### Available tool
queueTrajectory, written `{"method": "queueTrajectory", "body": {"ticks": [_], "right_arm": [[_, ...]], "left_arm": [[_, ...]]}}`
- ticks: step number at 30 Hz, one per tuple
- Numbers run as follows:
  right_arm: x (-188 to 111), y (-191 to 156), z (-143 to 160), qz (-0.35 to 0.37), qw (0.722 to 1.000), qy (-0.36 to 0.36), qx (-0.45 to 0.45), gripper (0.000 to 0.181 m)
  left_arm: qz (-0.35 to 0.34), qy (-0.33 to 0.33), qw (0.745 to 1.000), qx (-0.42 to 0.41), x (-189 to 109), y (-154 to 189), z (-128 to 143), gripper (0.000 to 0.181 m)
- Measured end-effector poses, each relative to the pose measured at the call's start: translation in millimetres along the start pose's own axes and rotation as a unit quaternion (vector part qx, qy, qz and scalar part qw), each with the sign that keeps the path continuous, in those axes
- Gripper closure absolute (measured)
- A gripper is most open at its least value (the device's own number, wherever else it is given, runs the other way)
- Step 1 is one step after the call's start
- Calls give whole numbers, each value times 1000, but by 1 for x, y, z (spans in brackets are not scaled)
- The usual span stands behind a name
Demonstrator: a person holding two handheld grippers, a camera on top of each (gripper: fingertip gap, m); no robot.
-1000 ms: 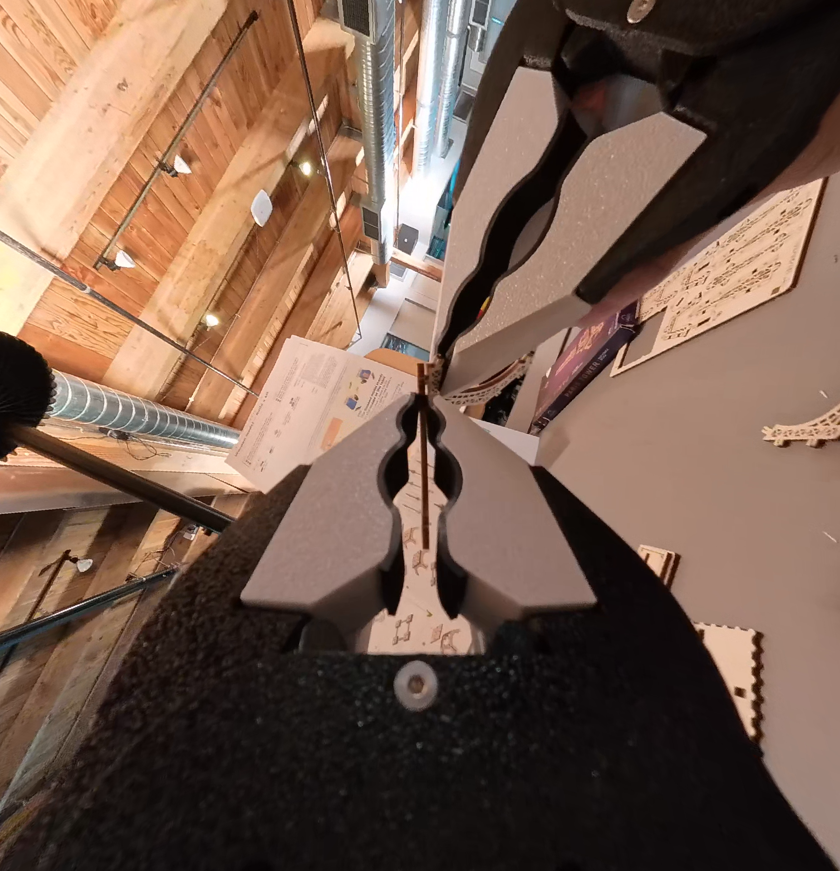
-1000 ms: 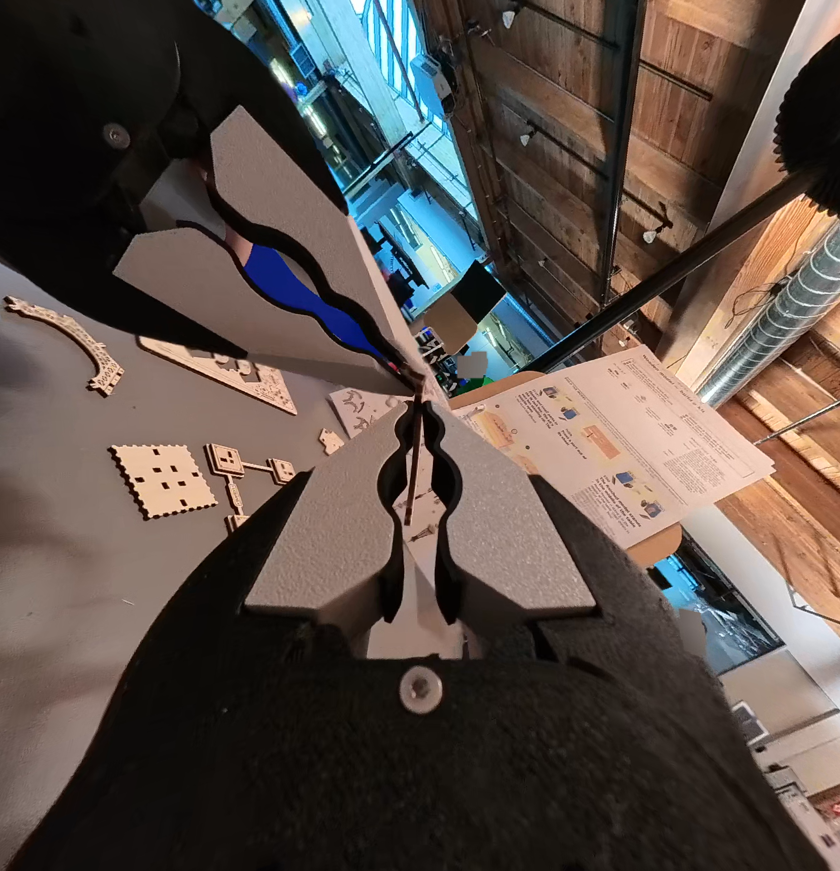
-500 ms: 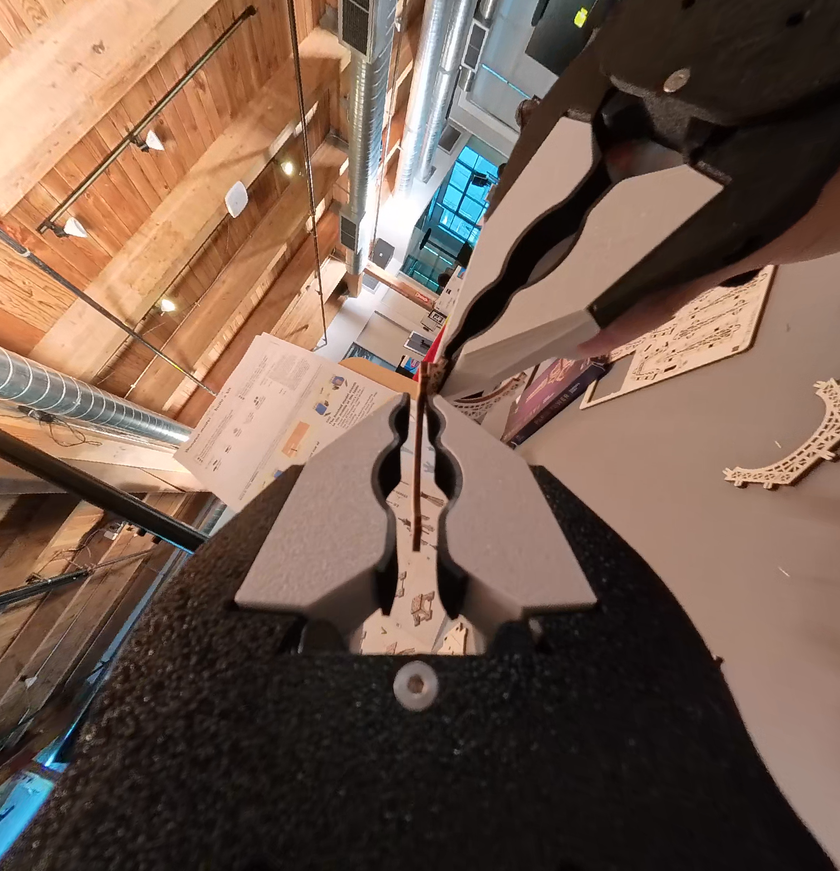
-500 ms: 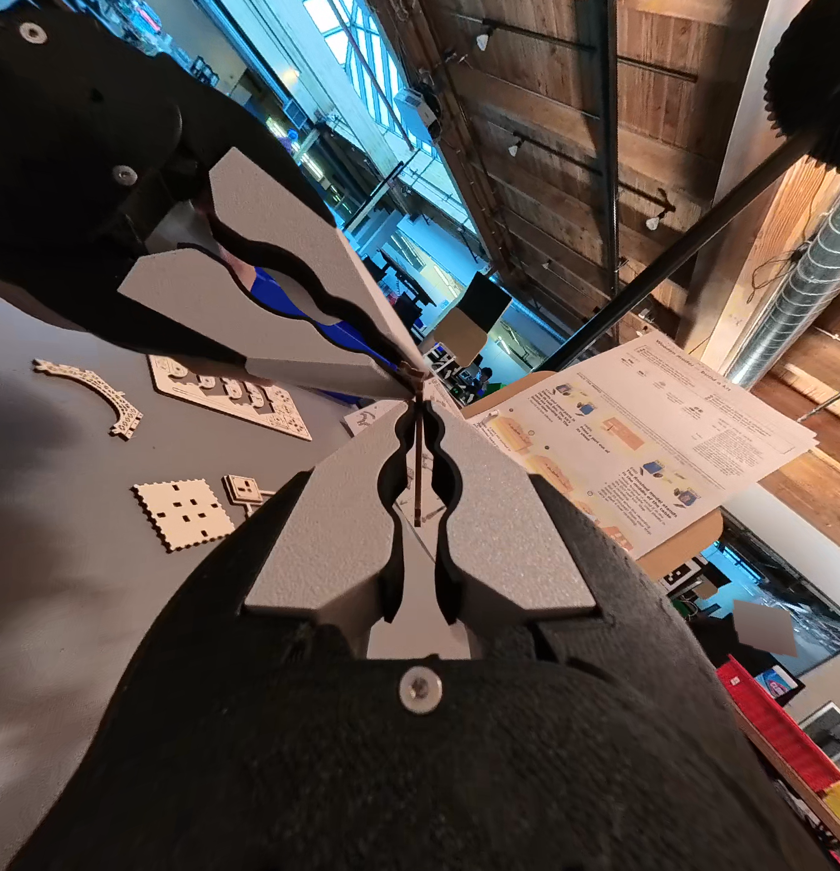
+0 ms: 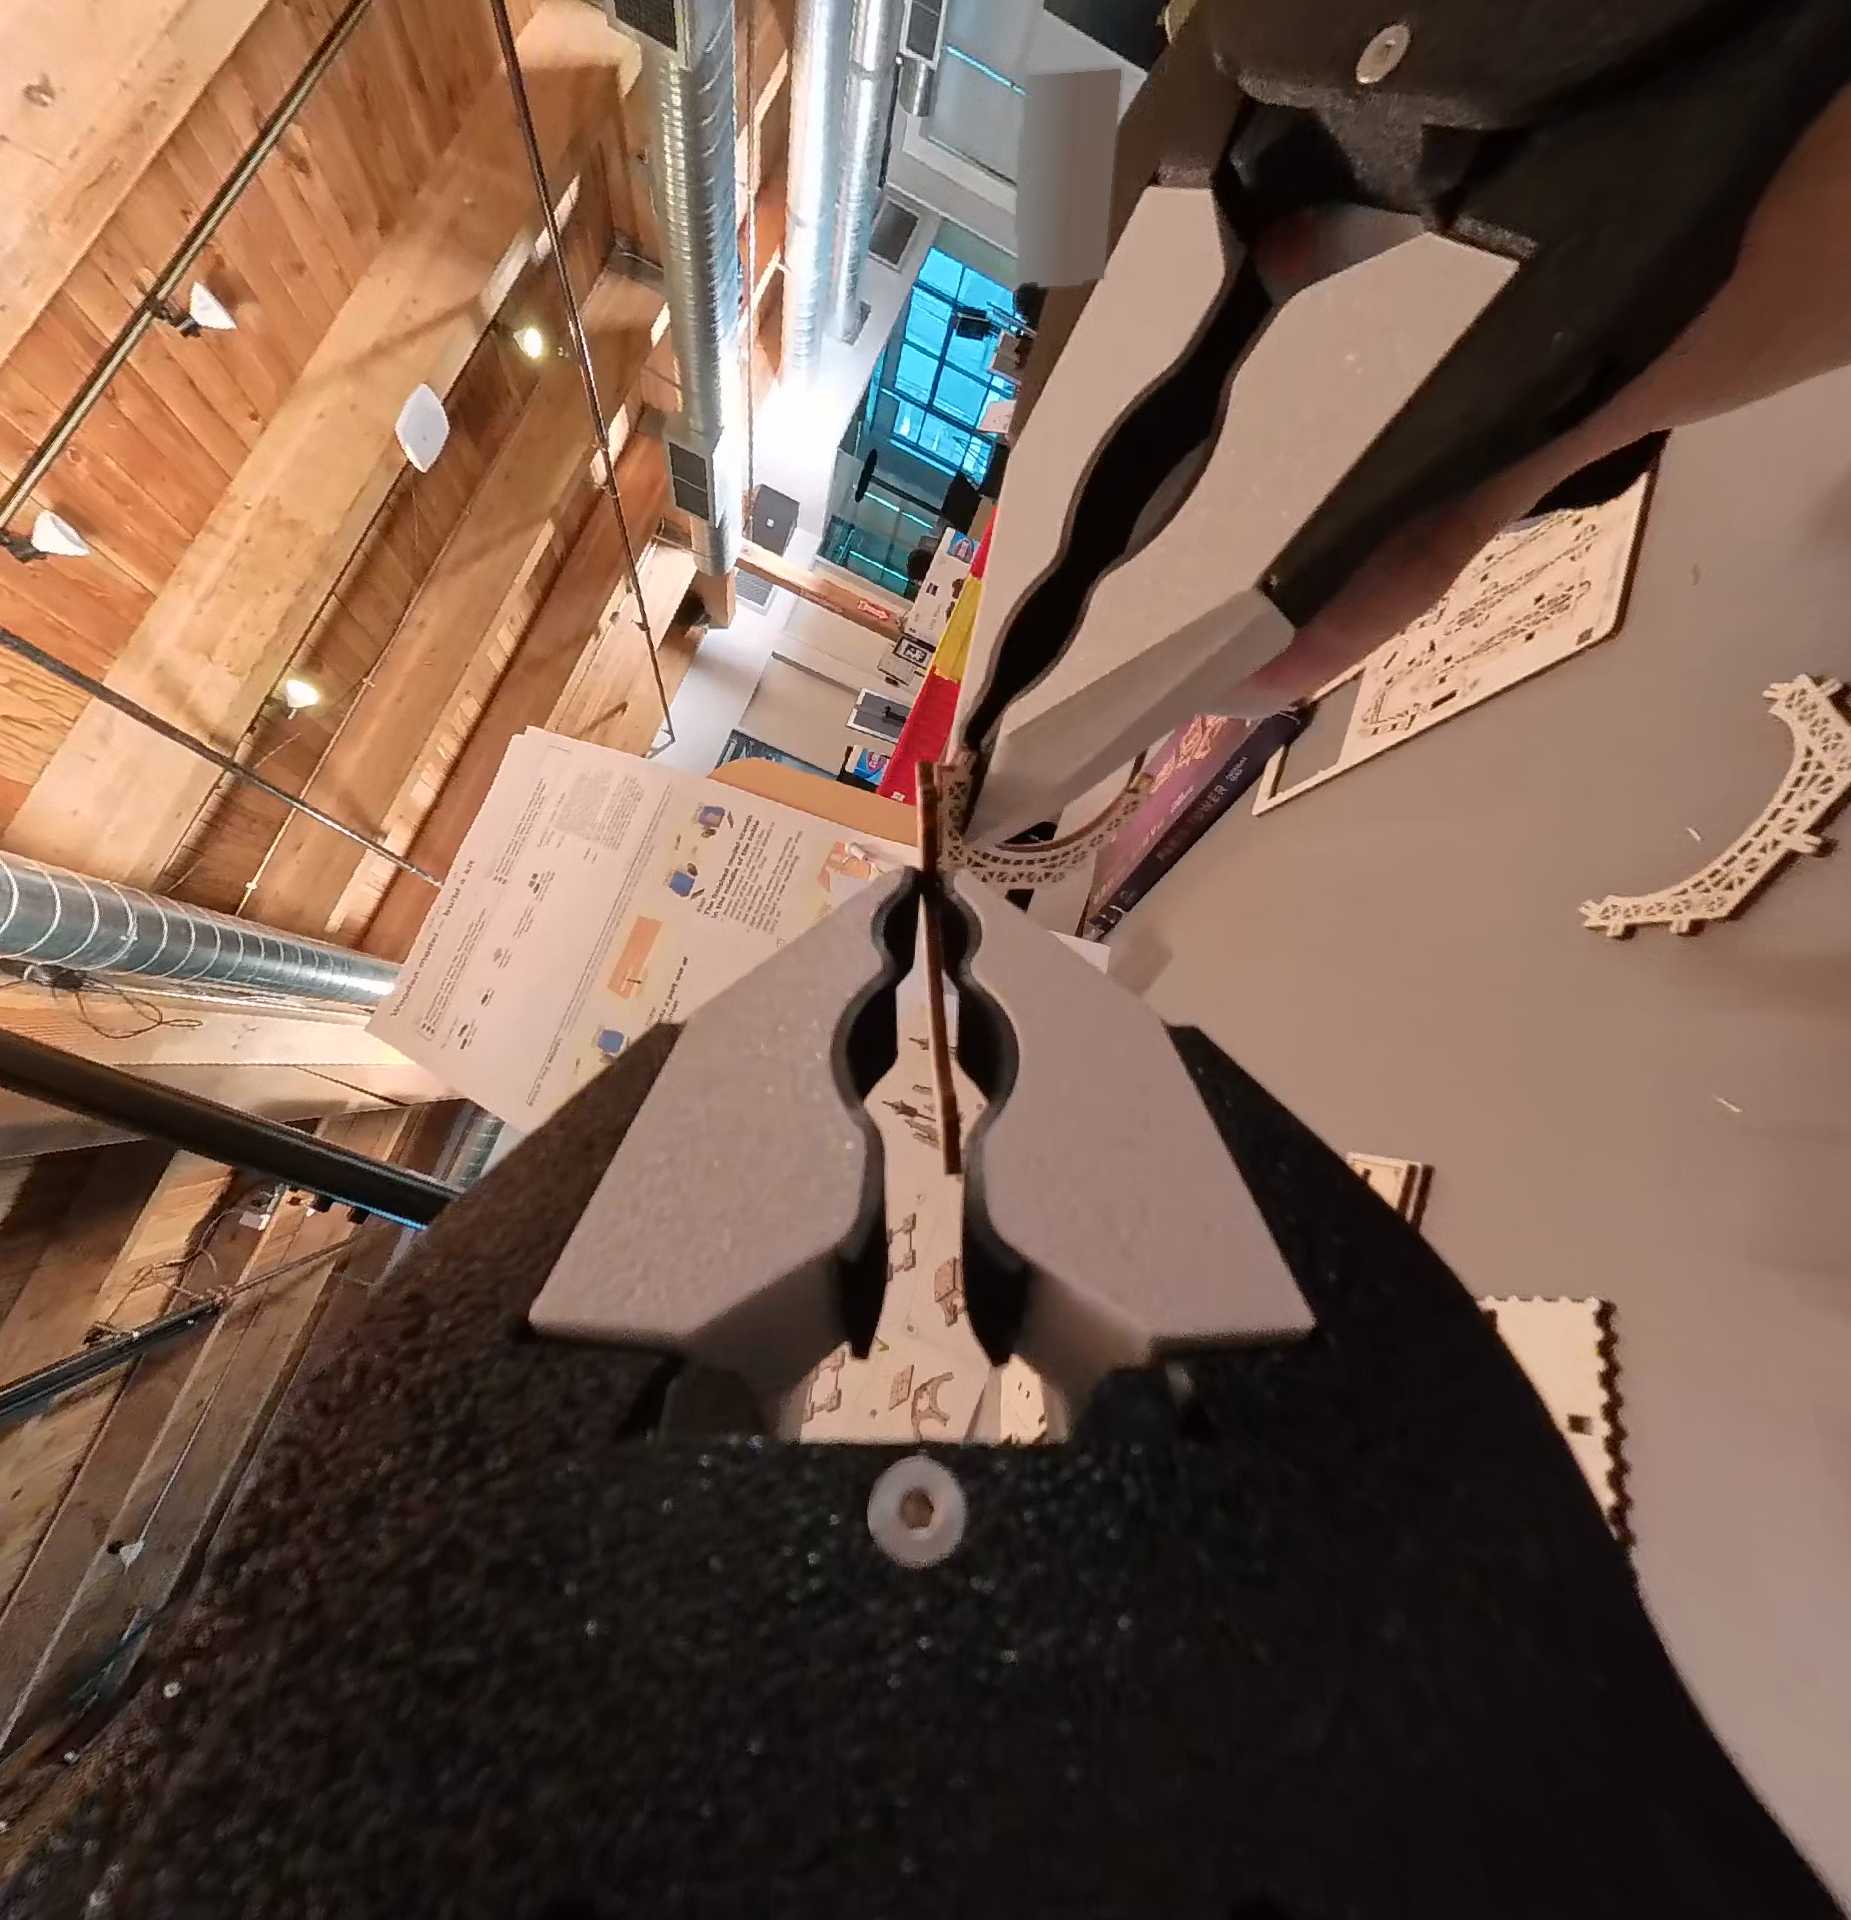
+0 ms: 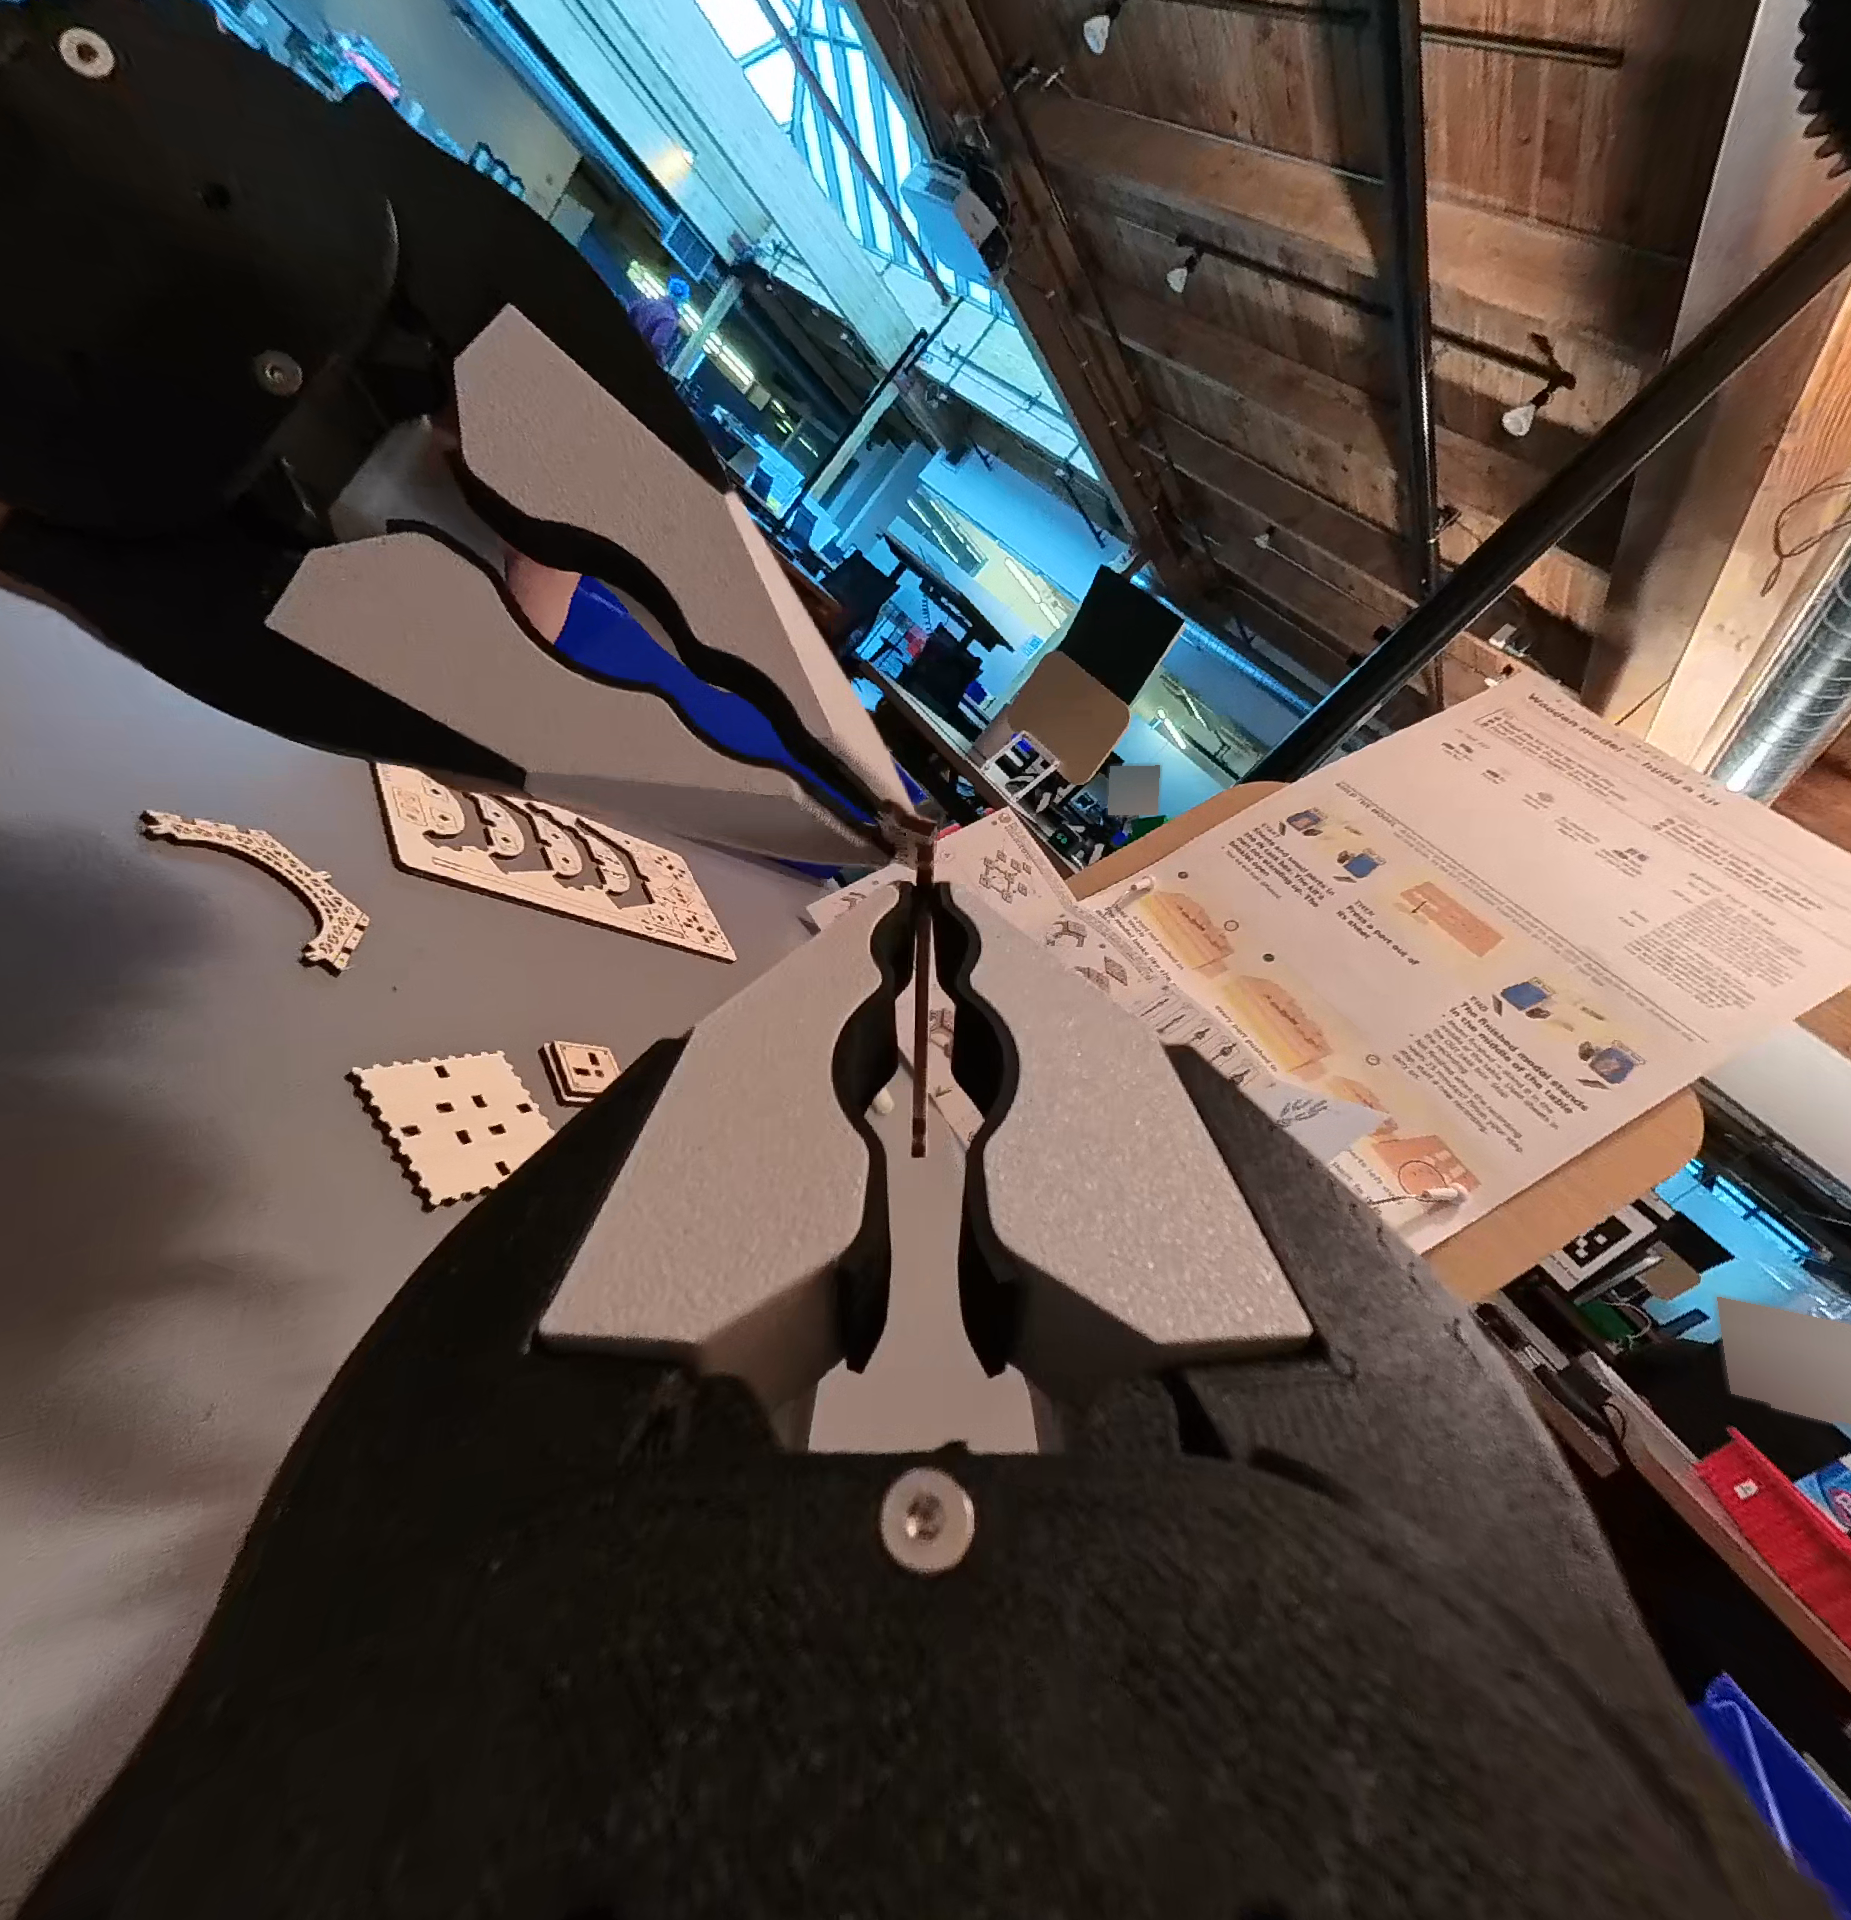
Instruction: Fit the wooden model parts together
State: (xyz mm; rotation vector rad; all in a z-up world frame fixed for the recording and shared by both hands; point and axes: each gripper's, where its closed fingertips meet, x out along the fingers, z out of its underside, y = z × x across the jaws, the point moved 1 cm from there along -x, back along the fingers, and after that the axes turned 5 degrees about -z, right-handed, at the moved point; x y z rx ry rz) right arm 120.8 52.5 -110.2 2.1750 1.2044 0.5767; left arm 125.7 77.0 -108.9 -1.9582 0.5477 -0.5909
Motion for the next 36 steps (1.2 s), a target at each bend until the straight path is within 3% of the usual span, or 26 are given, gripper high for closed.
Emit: {"method": "queueTrajectory", "body": {"ticks": [3, 24, 27, 30, 36], "right_arm": [[1, 0, 5, -2, 1000, -14, 2, 181], [3, -2, 7, 0, 1000, -28, 6, 181], [3, 4, 2, 22, 999, -33, -33, 180], [1, 9, -5, 34, 998, -24, -41, 181], [1, 6, 3, 32, 992, -48, -113, 181]], "left_arm": [[8, 9, 1000, 1, -1, 2, -3, 175], [19, -10, 1000, 2, 0, 13, -1, 181], [-26, -13, 999, 38, -1, -2, -5, 181], [-11, -12, 1000, 12, 0, -4, -10, 181], [3, -16, 999, 48, 1, 6, -4, 181]]}}
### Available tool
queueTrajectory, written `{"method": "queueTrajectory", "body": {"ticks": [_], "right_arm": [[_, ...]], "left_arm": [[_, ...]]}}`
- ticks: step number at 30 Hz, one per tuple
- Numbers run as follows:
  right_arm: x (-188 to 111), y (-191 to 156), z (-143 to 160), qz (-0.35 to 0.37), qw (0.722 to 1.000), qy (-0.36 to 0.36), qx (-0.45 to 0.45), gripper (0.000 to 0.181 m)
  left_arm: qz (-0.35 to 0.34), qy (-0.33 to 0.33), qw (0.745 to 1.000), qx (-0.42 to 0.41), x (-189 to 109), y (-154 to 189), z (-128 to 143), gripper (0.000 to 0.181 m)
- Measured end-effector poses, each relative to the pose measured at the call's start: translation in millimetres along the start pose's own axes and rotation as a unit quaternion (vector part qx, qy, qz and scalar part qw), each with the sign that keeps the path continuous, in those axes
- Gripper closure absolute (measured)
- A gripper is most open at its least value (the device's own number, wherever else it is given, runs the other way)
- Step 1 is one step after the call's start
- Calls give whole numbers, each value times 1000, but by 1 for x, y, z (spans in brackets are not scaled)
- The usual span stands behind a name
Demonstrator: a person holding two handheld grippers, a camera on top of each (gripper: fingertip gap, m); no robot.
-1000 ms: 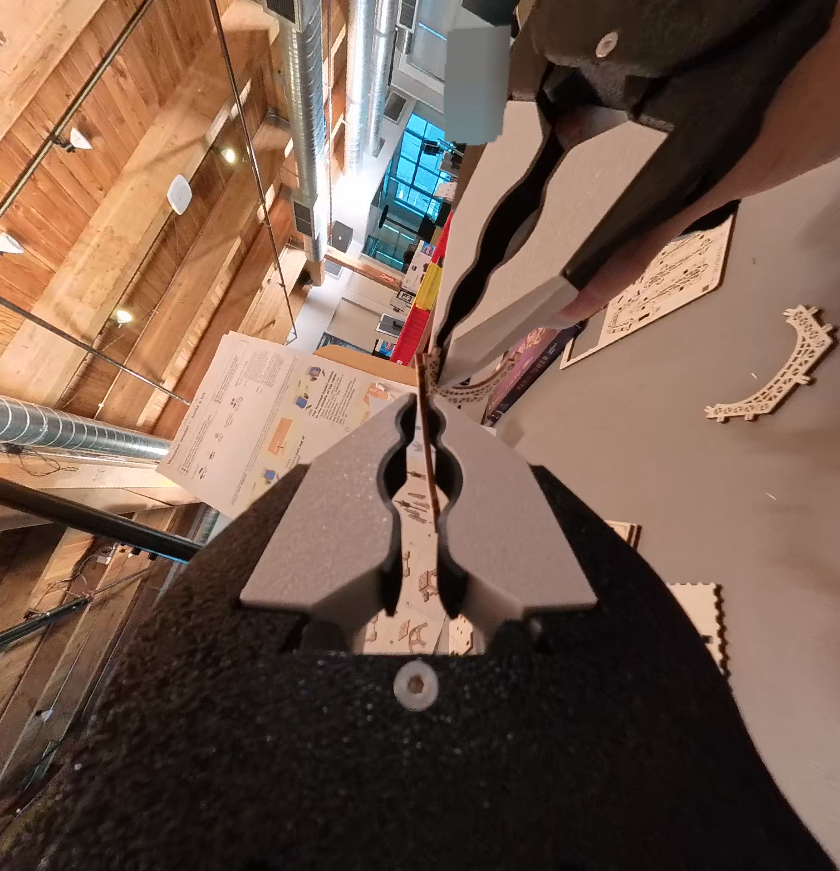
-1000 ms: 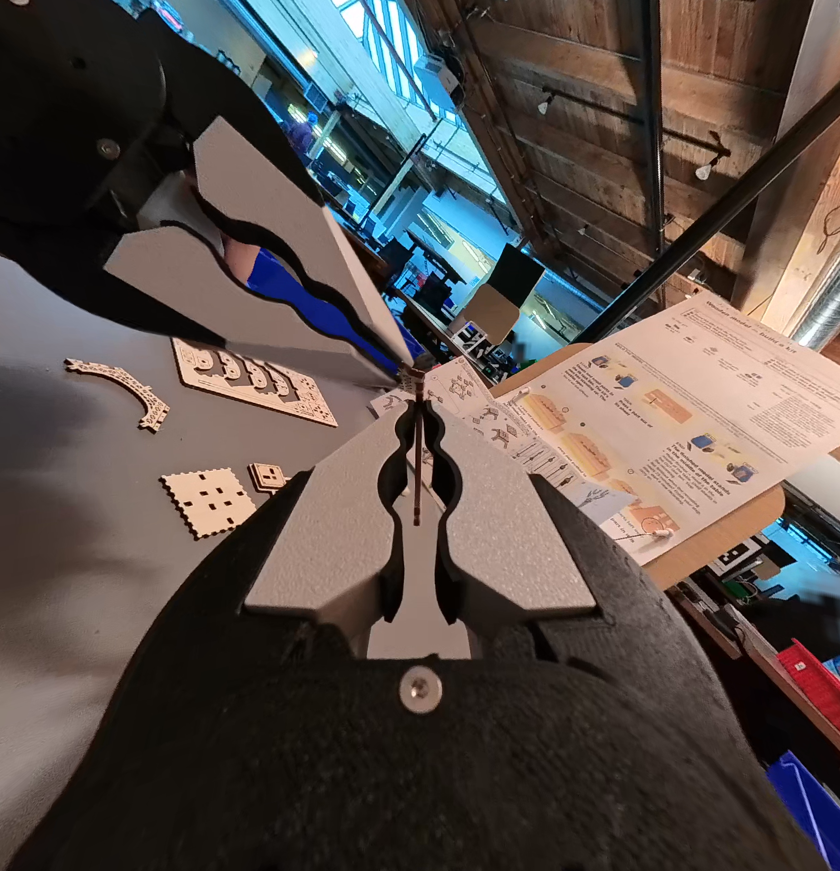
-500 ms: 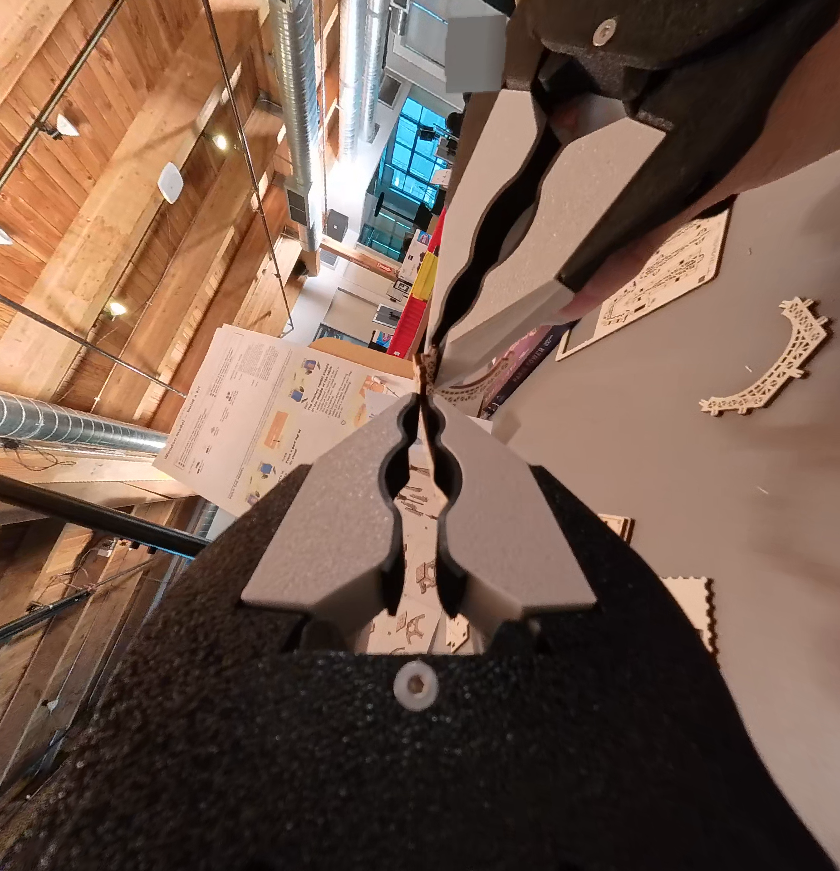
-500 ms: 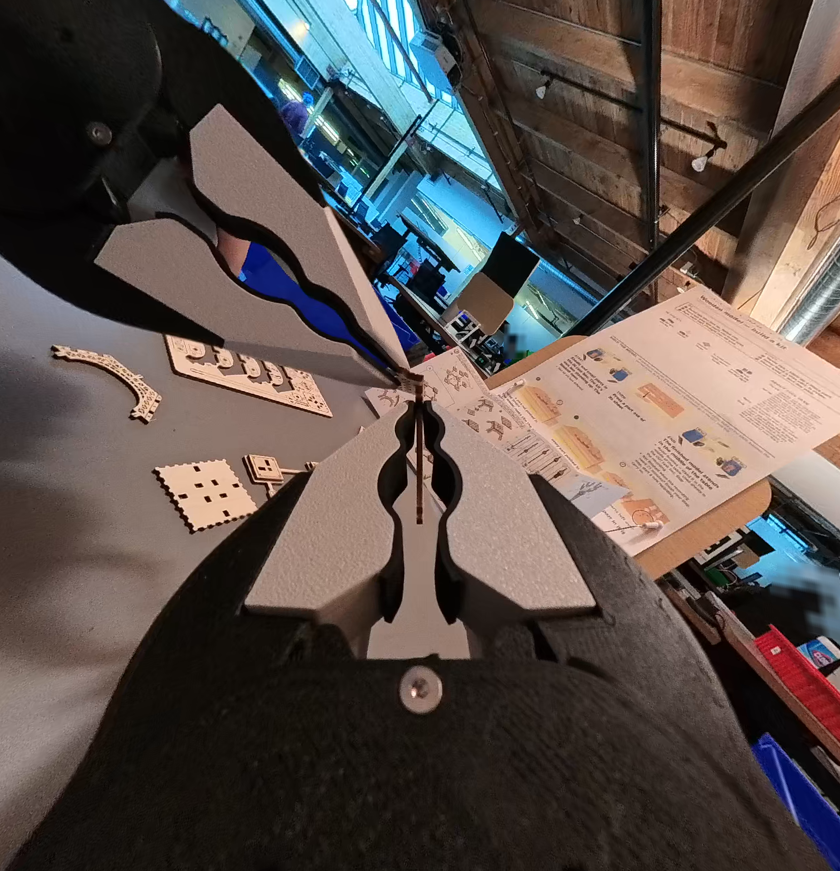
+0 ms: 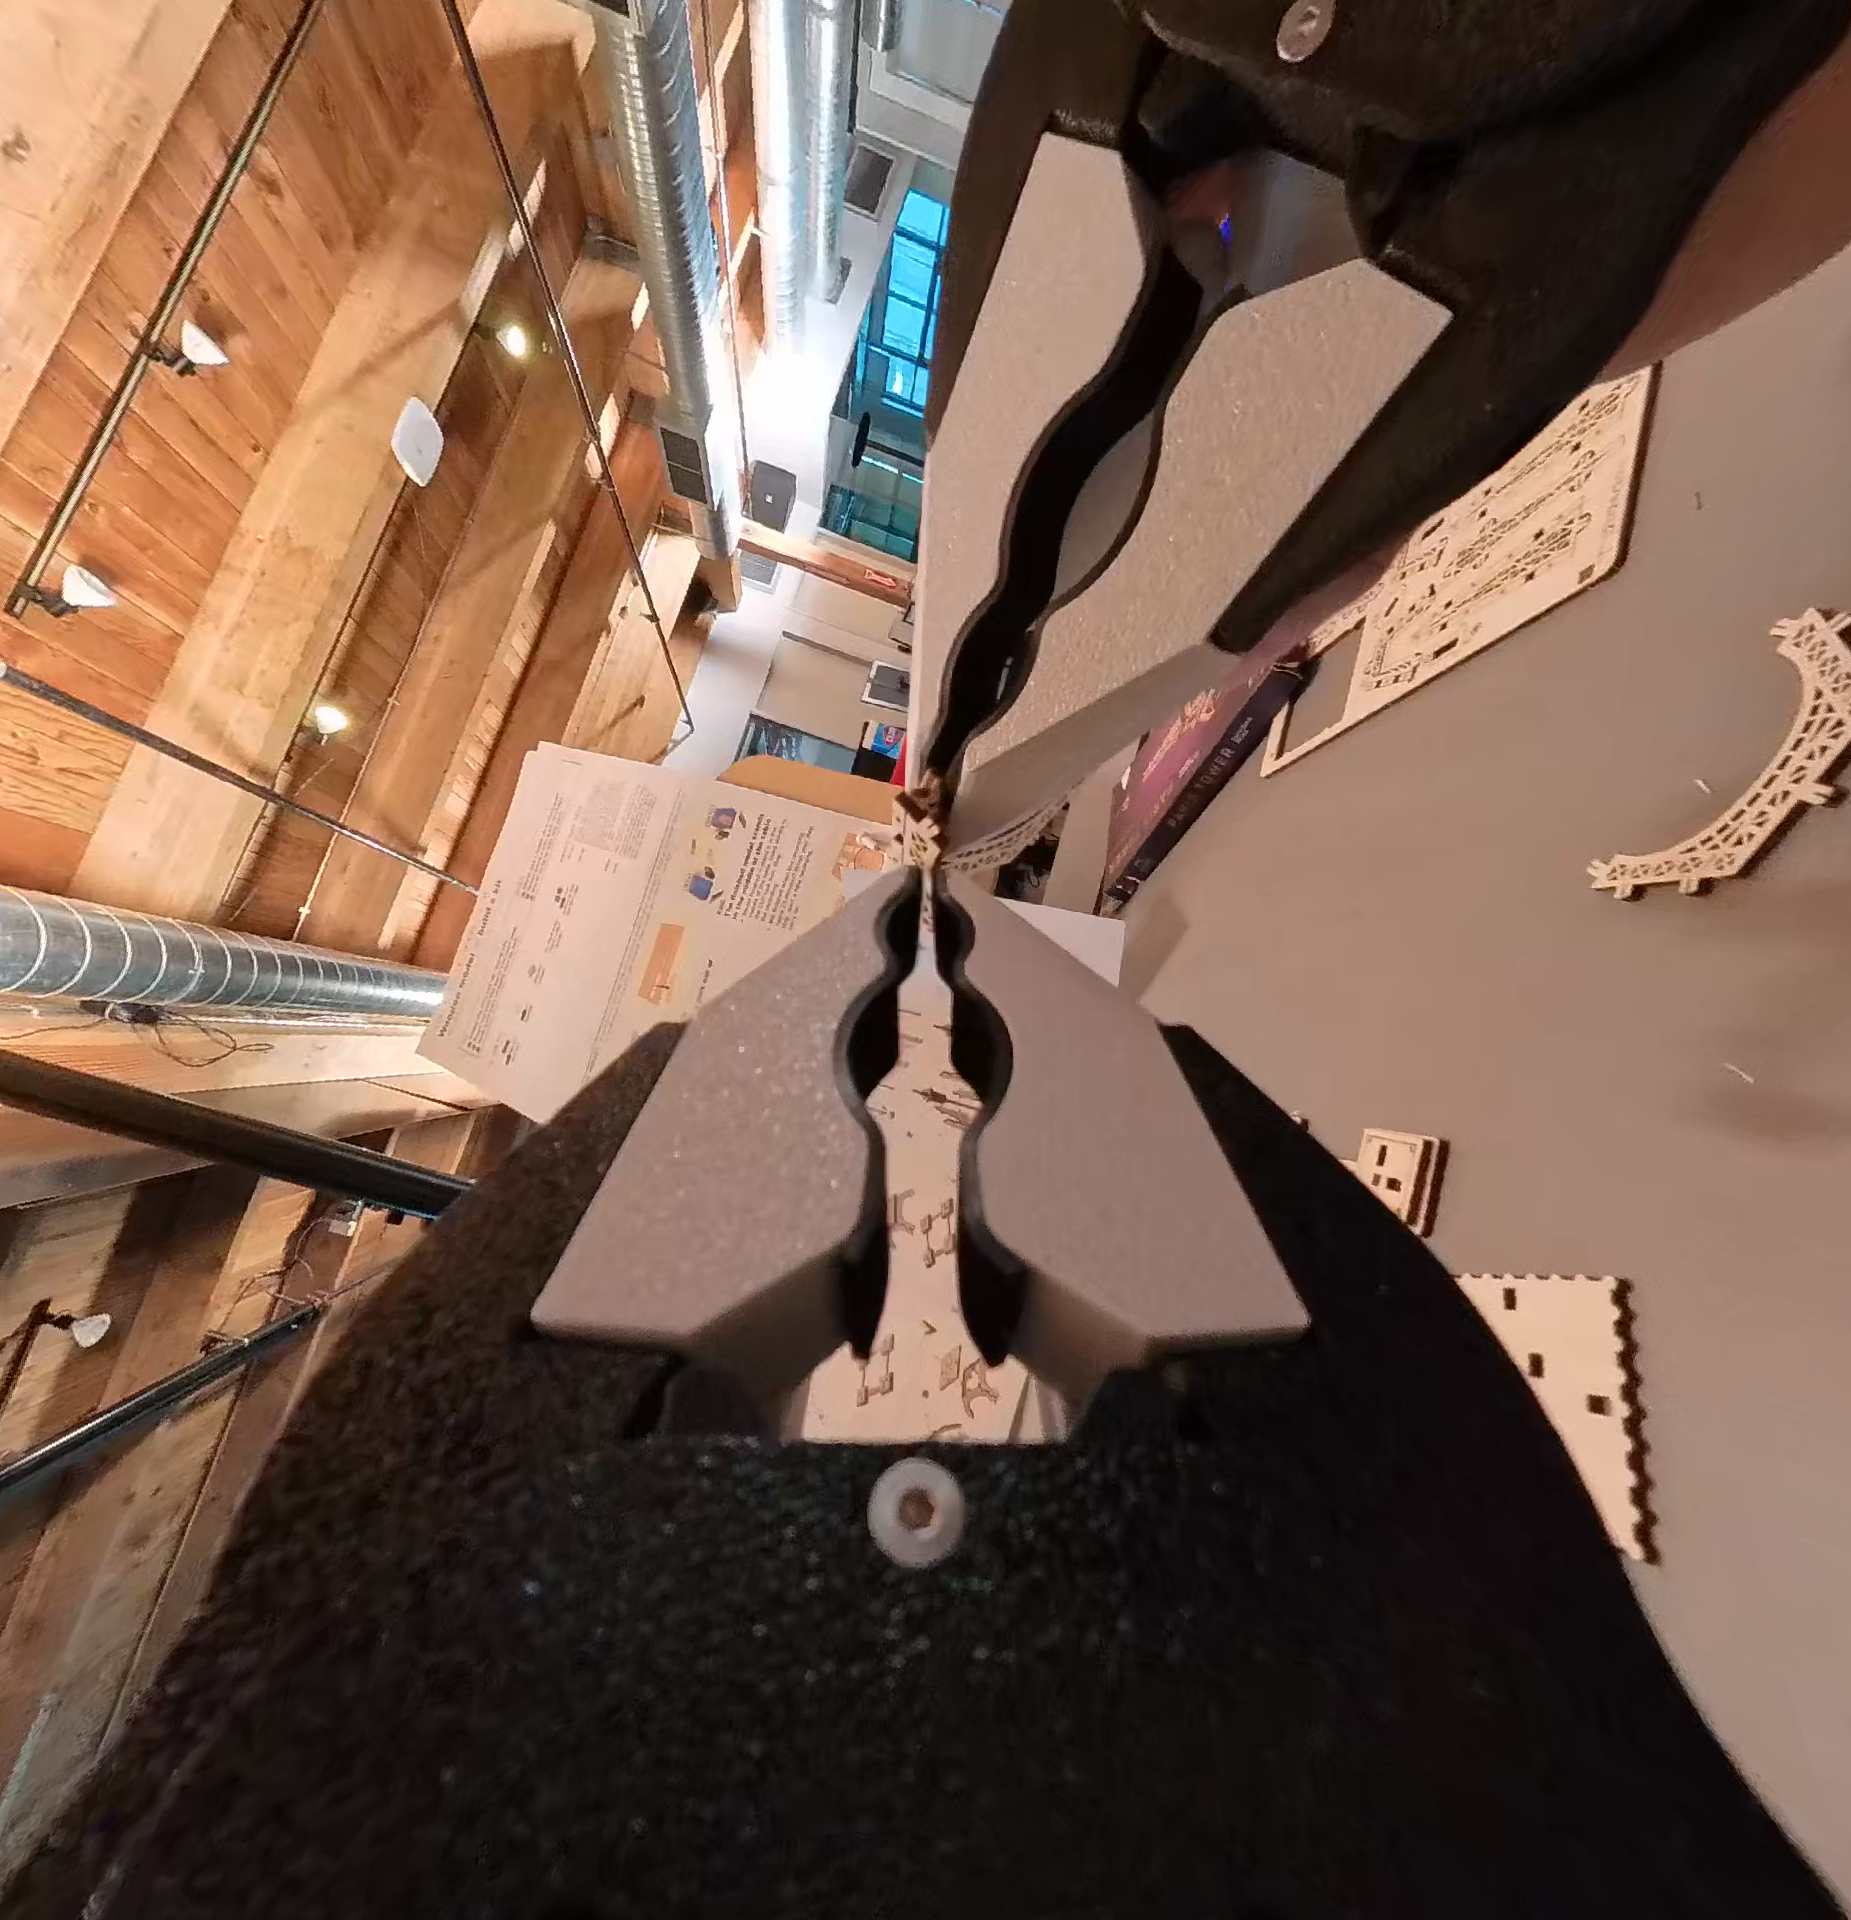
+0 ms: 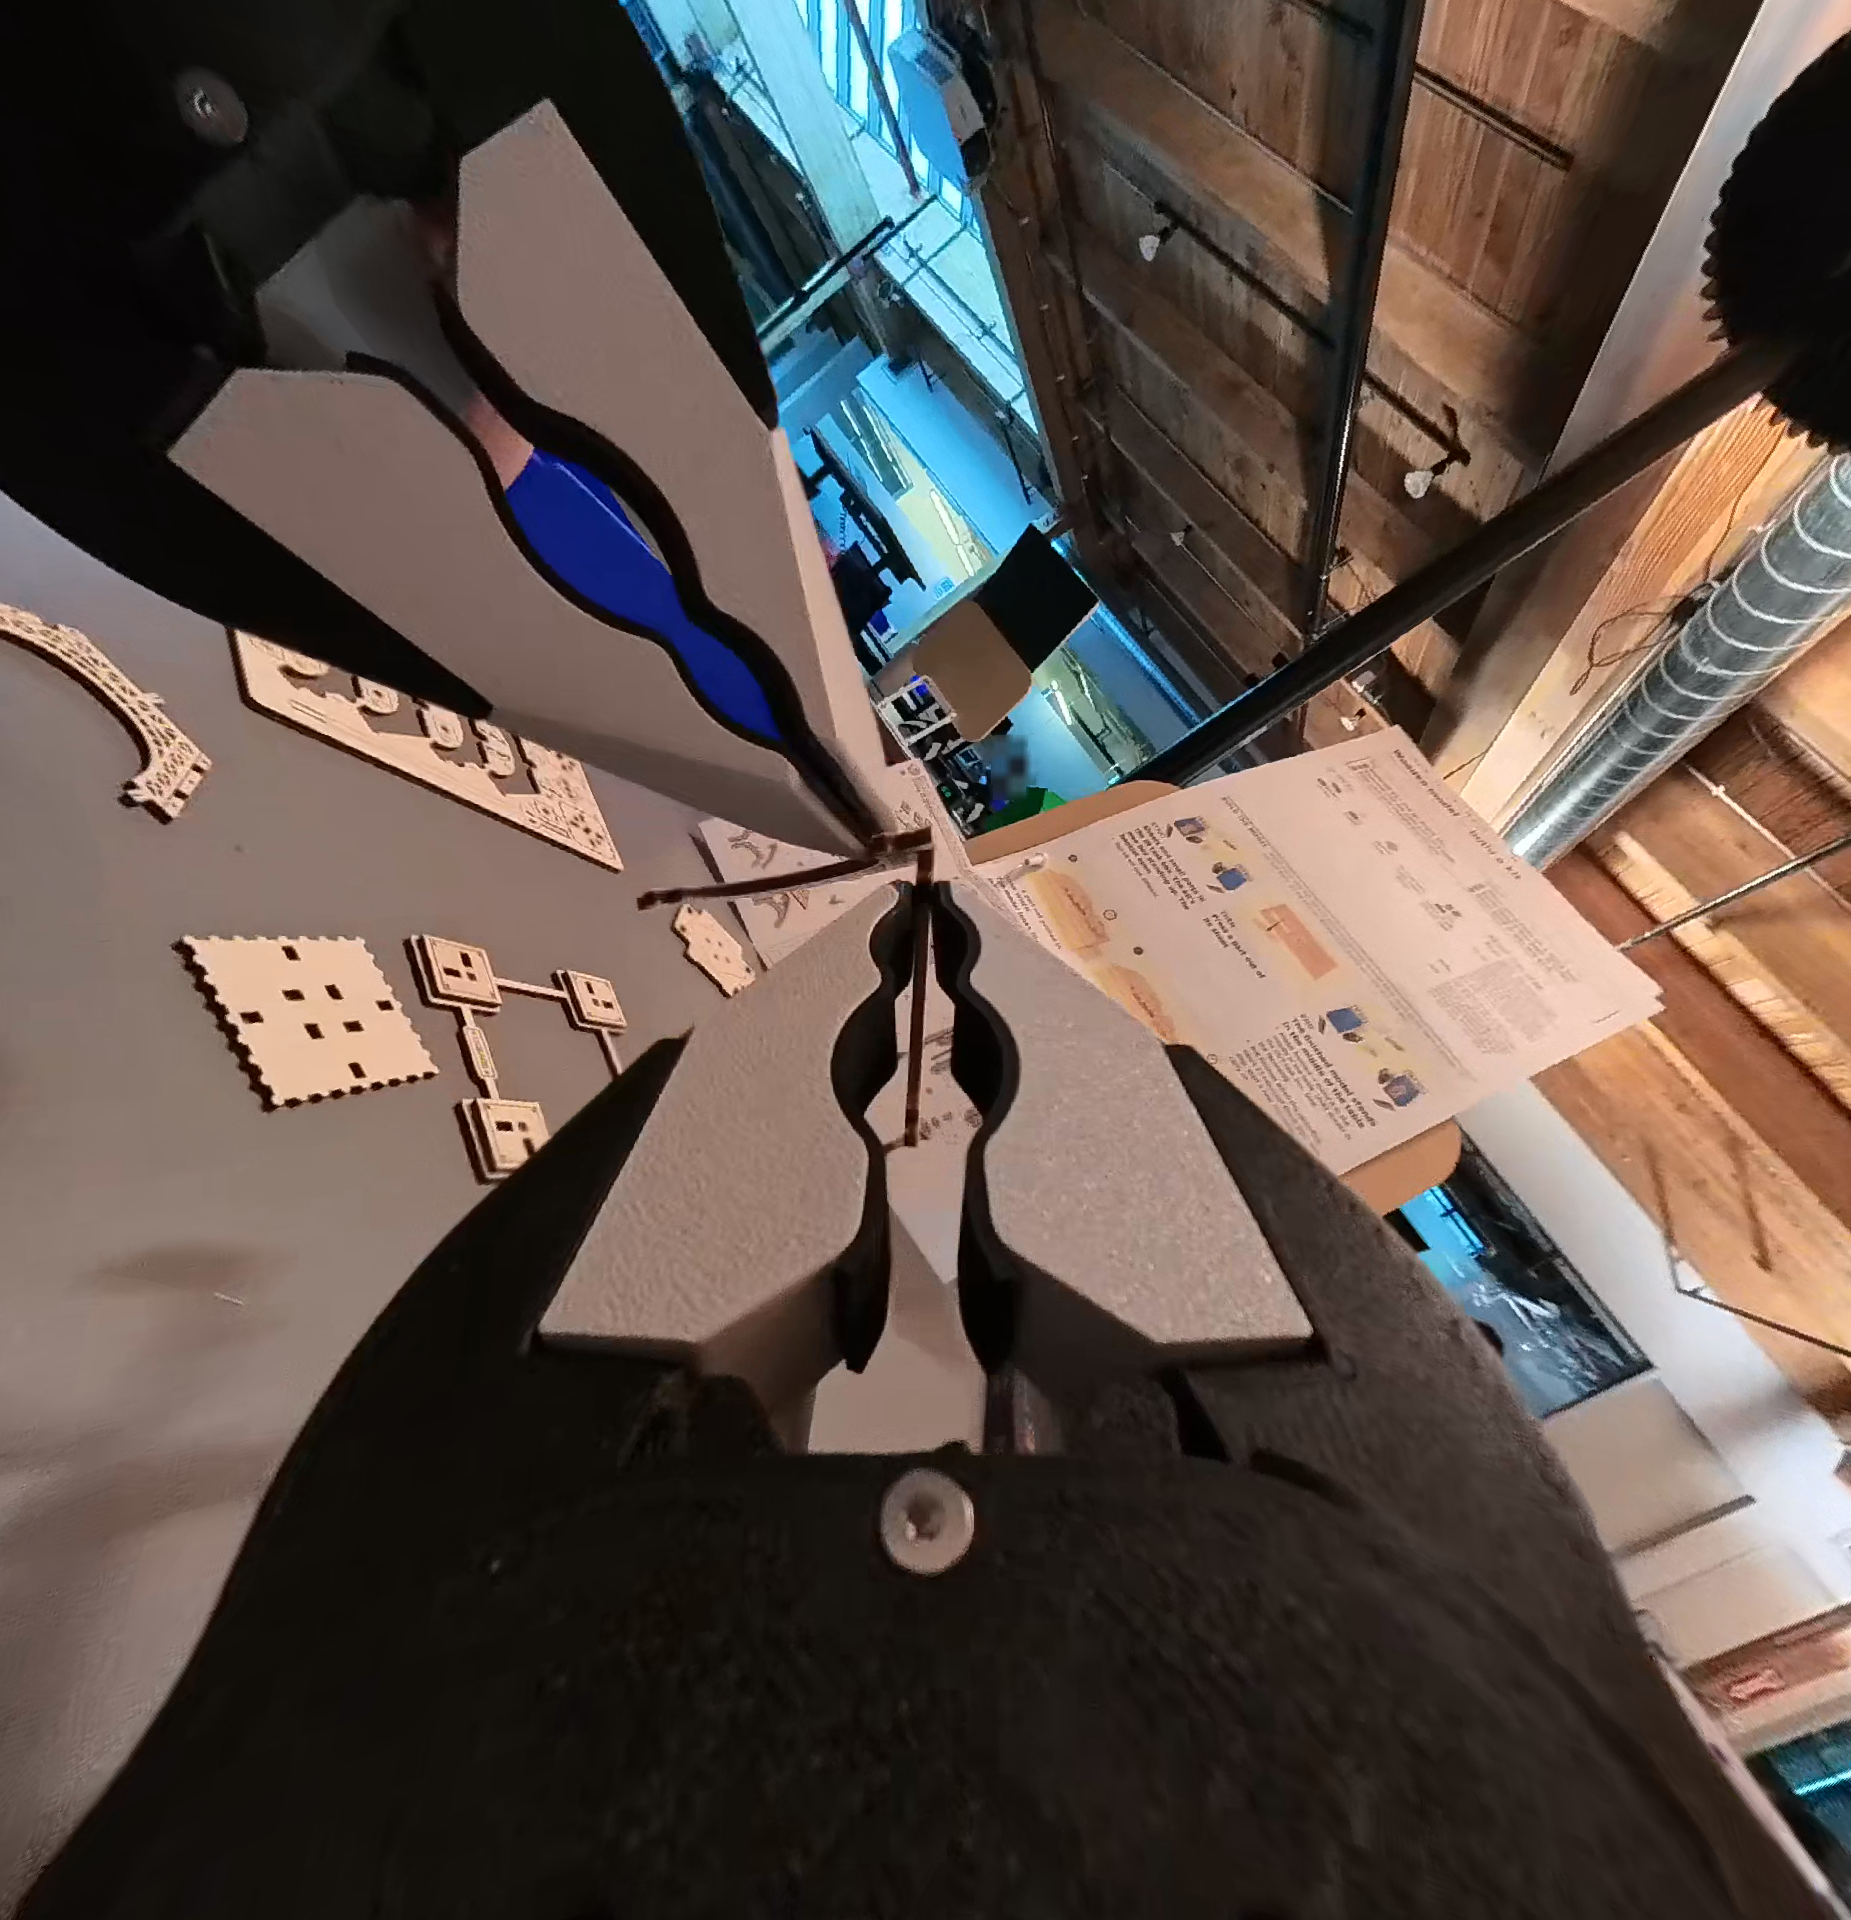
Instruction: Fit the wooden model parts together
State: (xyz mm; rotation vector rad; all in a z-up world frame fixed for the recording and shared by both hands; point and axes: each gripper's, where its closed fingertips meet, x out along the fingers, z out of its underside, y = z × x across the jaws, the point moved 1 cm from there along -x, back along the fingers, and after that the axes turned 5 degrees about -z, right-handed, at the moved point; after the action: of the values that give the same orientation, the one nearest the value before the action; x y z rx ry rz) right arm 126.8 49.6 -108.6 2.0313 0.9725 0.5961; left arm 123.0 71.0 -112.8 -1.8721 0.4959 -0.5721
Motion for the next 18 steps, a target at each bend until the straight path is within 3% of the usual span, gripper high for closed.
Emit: {"method": "queueTrajectory", "body": {"ticks": [5, 9, 14, 18], "right_arm": [[1, -3, -1, -2, 1000, 0, -19, 181], [2, -5, -2, -5, 1000, 5, -30, 181], [2, -6, -3, -19, 999, 27, -6, 181], [1, -5, -2, -23, 999, 37, 12, 181]], "left_arm": [[4, 11, 1000, 2, -1, 1, 1, 173], [21, 19, 999, -14, -3, 1, 2, 176], [85, 38, 990, -106, -9, 1, 3, 180], [93, 48, 983, -153, -14, -10, 6, 181]]}}
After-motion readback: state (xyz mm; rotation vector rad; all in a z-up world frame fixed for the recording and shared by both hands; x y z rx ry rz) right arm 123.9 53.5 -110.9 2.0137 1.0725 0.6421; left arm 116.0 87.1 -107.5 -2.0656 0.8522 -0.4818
